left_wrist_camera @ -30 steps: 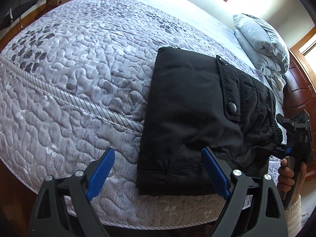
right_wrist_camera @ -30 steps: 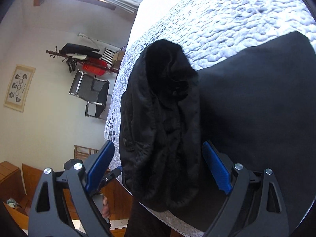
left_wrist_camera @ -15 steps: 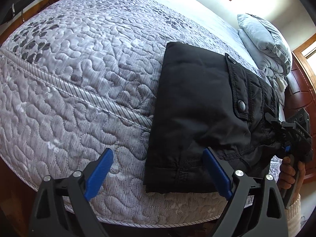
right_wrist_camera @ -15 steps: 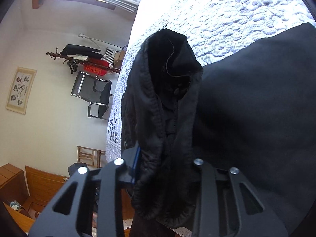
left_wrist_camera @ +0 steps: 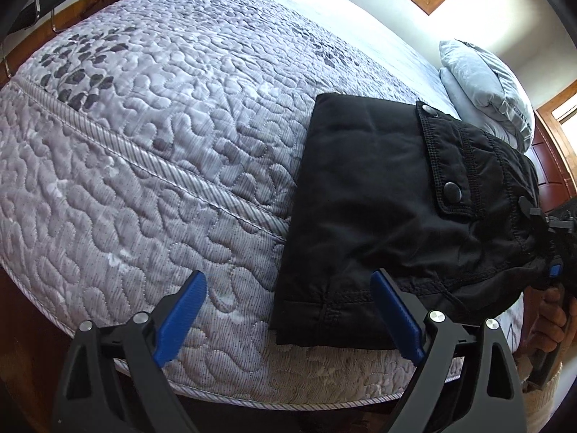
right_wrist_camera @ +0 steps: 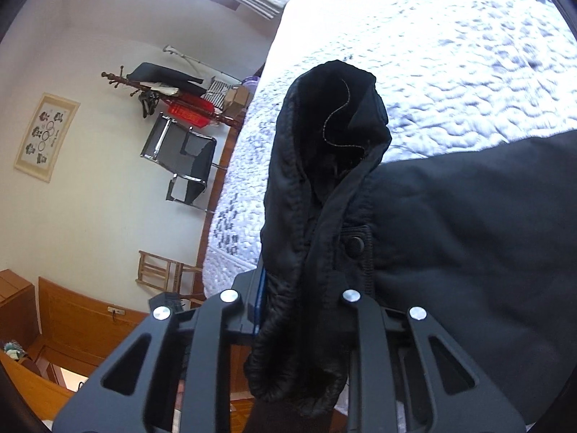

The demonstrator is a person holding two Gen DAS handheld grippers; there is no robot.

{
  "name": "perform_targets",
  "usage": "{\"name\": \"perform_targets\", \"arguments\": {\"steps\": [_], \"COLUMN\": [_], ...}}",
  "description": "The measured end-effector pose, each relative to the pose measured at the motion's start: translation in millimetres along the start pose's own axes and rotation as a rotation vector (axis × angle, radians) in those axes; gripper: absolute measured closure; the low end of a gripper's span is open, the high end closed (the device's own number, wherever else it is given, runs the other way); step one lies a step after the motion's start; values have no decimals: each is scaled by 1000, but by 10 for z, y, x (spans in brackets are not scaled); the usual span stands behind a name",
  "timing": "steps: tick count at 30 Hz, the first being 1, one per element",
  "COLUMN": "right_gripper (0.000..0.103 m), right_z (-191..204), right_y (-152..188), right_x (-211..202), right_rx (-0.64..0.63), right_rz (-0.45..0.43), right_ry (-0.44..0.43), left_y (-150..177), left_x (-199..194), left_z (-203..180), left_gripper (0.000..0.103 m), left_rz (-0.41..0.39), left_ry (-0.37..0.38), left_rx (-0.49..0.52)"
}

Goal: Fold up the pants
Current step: 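Grasp the pants leg end with the right gripper and lift it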

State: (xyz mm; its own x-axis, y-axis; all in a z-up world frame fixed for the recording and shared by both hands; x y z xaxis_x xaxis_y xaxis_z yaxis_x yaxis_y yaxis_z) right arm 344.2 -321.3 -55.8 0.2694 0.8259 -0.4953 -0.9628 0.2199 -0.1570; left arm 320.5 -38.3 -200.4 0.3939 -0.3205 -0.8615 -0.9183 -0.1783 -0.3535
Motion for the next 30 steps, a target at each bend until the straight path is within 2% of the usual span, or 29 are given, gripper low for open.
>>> {"name": "perform_targets", "arguments": {"steps": [10, 16, 24, 30], "right_gripper": [83, 83, 83, 83], "right_z": [497, 703, 624, 421], "right_y": [-36, -96, -134, -150], "right_x": [-194, -371, -746, -963], "right_rx": [-60, -87, -73, -35], "right_rz": [-1, -21, -62, -102], "right_ry": [-63, -80, -64, -49], "left_y": [-30, -26, -71, -67], "left_x": [-180, -250, -243, -177], "left_z": [163, 90, -175, -381], "left_gripper": [10, 10, 10, 10], "left_rz": [-43, -54, -53, -37], "left_ry": [18, 40, 66, 74], "left_rx": [-44, -45, -9, 44]}}
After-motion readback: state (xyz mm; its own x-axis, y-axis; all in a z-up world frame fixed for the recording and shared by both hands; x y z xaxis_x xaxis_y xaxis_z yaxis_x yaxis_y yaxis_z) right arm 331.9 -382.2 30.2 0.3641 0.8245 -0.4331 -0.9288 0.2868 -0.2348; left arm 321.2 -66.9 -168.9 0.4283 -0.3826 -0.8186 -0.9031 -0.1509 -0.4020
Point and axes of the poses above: each gripper's, at about its wrist camera, not at the fingertips, and x roughly the way its jaws point, z to its left, y to its underside, the point moved 9 cm from there along x, roughly the way its jaws point, and after that the axes turned 6 degrees about x, right-handed, at the moved point
